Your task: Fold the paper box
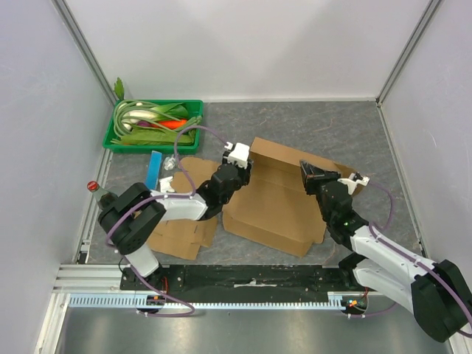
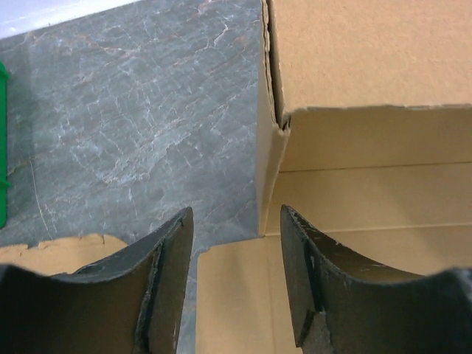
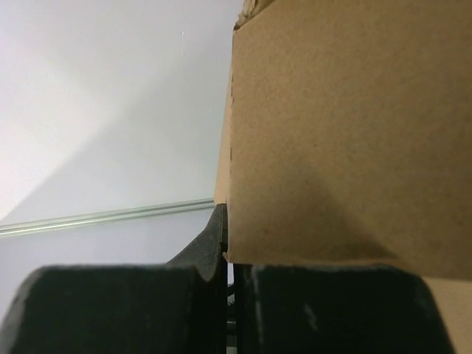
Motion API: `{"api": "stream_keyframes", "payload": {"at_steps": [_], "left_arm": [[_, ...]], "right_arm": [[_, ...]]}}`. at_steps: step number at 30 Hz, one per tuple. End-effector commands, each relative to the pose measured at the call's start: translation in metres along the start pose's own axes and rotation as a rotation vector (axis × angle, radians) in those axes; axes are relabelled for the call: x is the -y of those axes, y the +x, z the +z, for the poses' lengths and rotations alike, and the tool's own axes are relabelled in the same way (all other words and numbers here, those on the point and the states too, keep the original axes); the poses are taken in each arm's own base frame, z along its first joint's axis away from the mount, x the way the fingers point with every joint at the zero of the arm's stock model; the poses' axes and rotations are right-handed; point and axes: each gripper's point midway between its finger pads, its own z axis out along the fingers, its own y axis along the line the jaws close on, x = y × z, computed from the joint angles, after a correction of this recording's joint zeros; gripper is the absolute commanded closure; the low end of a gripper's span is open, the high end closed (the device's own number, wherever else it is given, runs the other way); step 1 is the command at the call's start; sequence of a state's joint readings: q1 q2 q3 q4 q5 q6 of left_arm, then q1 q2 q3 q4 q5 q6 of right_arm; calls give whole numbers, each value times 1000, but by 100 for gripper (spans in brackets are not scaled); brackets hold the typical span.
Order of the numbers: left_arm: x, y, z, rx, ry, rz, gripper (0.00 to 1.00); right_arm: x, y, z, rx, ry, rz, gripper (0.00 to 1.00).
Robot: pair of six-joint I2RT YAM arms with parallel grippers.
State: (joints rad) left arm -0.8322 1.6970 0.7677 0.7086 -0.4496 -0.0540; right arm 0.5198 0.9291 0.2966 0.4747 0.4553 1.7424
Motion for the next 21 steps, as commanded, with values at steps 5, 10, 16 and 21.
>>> {"api": "stream_keyframes", "payload": {"at_steps": [5, 10, 16, 21], "left_arm": [[2, -15, 2, 36, 35, -83, 41], [3, -11, 26, 30, -17, -89, 43], [-10, -6, 48, 23, -138, -88, 65], [-20, -11, 41, 59, -167, -100, 76]], "right_arm": [[1, 5, 4, -13, 66, -76, 100], [1, 7, 4, -22, 70, -73, 100], [4, 8, 5, -22, 87, -77, 100], [6, 9, 6, -25, 91, -77, 100]]}}
